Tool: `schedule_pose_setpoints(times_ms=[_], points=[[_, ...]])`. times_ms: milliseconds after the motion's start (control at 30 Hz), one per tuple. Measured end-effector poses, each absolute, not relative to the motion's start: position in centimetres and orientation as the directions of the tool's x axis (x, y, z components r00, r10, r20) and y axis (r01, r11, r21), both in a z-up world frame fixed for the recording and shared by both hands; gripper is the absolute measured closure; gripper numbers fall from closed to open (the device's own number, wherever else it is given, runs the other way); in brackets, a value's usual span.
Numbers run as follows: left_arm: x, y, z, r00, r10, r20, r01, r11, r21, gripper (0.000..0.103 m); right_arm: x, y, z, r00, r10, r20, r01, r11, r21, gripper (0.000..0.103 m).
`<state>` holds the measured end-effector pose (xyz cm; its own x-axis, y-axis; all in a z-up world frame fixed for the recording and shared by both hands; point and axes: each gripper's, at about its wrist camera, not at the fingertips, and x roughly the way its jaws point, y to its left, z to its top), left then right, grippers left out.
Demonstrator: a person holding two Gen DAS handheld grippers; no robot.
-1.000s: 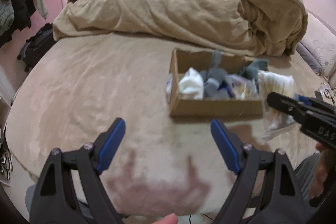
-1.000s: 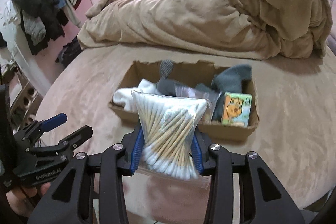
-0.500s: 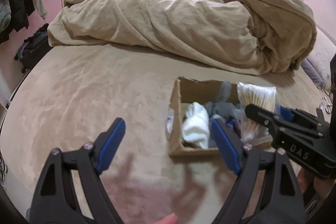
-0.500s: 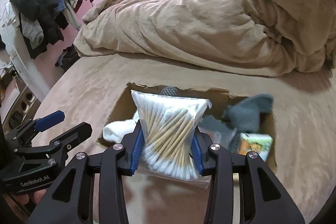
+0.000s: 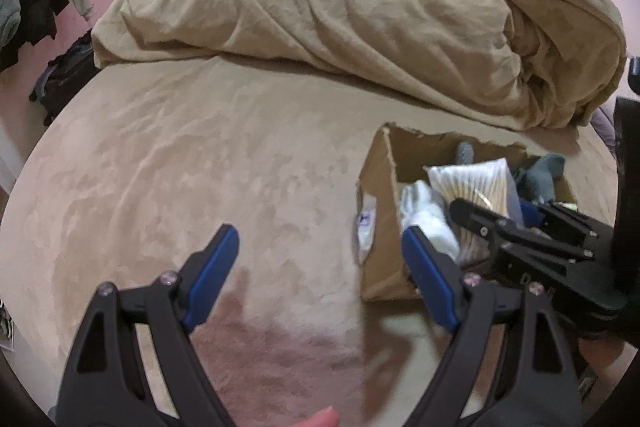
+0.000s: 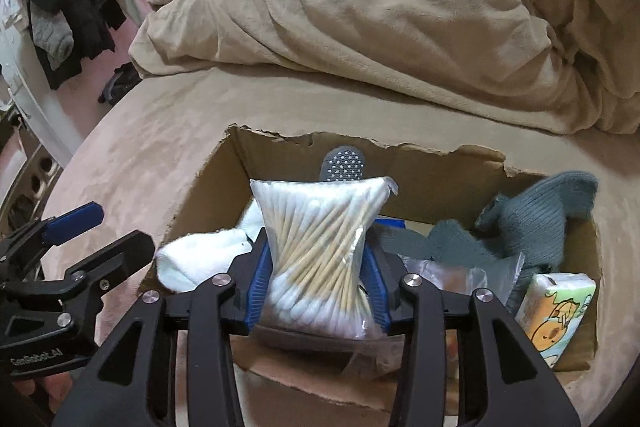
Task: Organize objects
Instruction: 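Lower the cotton swab bag into the box and open the right gripper, then withdraw the right gripper from the box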
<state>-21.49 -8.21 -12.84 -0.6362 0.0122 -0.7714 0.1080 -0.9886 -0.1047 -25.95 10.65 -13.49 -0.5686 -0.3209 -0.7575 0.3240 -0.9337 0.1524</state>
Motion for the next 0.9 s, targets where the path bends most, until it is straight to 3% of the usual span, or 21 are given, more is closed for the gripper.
schedule_pose_setpoints(times_ms=[100, 200, 233, 900], points=[[-20.8, -8.4, -12.8, -0.634, 0.003, -0.774, 0.122, -0.987, -0.104, 0.018, -25.8, 10.8, -13.3, -0.569, -0.316, -0.759, 0.323, -0.935, 0.147, 0.052], [-19.9, -8.6, -12.5, -0.633, 0.005, -0.774, 0.134, -0.984, -0.116, 0.018, -25.1, 11.1, -12.6, -0.587, -0.305, -0.749, 0.319, -0.938, 0.132, 0.033], [-19.6, -8.6, -12.4, -0.632, 0.006, -0.775, 0.137, -0.983, -0.119, 0.018, -24.8, 11.2, -12.3, -0.595, -0.302, -0.745, 0.318, -0.940, 0.127, 0.032], [-7.8, -5.0, -4.3, -0.697, 0.034, -0.716, 0.085, -0.988, -0.129, 0.018, -13.3, 16.1, -5.0, -0.674, -0.258, -0.692, 0.265, -0.959, 0.100, 0.031]])
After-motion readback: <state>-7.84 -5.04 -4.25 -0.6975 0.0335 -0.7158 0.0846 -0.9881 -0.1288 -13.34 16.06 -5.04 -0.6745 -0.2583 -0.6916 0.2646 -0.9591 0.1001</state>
